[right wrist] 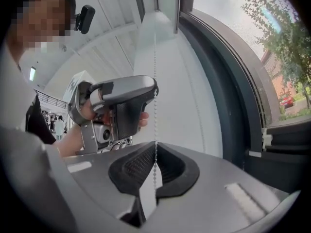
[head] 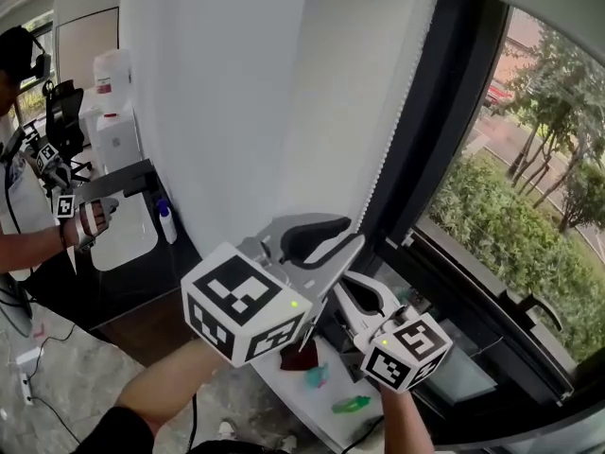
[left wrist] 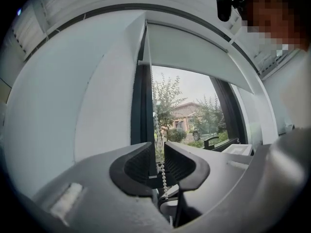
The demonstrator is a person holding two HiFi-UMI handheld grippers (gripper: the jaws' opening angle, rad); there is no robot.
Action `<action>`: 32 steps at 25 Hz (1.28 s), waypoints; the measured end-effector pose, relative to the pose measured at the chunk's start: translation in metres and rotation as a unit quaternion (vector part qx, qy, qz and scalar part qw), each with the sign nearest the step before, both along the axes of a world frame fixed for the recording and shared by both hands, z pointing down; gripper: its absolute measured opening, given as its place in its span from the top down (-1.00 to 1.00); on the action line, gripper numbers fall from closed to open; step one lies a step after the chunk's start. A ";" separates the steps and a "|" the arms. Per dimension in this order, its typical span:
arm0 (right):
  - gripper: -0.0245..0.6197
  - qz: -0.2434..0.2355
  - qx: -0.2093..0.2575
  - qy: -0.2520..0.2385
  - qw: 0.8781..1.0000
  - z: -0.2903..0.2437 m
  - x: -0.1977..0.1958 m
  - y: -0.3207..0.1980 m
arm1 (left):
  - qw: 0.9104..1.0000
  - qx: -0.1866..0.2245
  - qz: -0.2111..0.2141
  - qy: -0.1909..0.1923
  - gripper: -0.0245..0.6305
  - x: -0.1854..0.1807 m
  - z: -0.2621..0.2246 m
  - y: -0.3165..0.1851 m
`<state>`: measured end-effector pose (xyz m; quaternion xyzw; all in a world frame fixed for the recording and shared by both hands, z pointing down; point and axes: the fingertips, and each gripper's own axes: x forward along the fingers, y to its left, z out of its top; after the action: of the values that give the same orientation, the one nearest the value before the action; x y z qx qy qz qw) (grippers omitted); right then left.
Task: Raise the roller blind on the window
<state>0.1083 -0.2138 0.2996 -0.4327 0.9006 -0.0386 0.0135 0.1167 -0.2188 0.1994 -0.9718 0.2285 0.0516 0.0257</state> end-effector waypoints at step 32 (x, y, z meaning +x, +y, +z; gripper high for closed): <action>0.58 -0.026 0.084 -0.093 0.992 -0.134 0.024 0.011 | 0.994 -0.075 0.004 -0.075 0.86 0.005 0.095 0.003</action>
<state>0.1323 -0.2024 0.1659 -0.4010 0.9064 -0.0031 0.1330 0.1221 -0.2158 0.2943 -0.9731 0.2249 -0.0384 -0.0305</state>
